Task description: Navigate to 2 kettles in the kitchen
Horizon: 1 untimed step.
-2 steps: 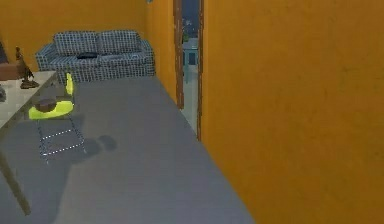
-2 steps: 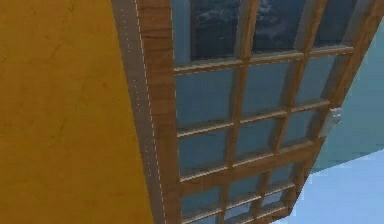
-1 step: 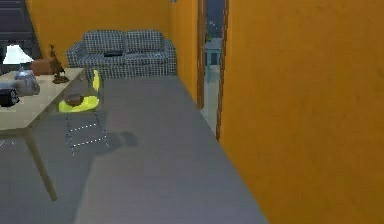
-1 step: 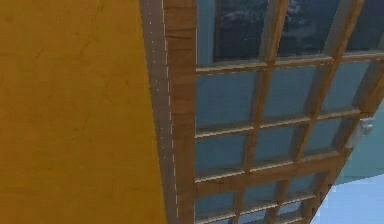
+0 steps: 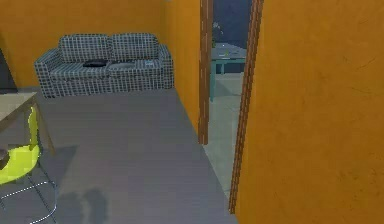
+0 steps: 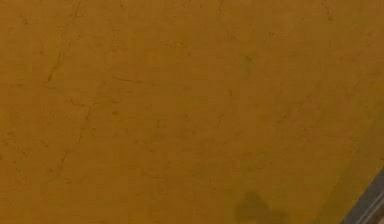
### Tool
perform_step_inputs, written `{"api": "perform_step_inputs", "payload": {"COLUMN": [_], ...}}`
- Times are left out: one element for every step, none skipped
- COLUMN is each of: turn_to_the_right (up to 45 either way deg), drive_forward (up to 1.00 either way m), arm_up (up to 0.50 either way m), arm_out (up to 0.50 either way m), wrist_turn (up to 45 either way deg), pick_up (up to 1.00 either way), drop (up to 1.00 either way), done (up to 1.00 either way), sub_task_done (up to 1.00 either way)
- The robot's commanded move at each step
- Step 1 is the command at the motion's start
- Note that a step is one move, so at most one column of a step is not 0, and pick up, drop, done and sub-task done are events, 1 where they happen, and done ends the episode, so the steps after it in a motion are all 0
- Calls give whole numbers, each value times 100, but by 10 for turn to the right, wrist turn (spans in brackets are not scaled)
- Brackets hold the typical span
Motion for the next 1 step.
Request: {"api": "perform_step_inputs", "payload": {"turn_to_the_right": [-30], "drive_forward": [0], "arm_up": [0], "arm_out": [0], "wrist_turn": [0], "pick_up": [0], "drop": [0], "done": [0], "sub_task_done": [0]}}
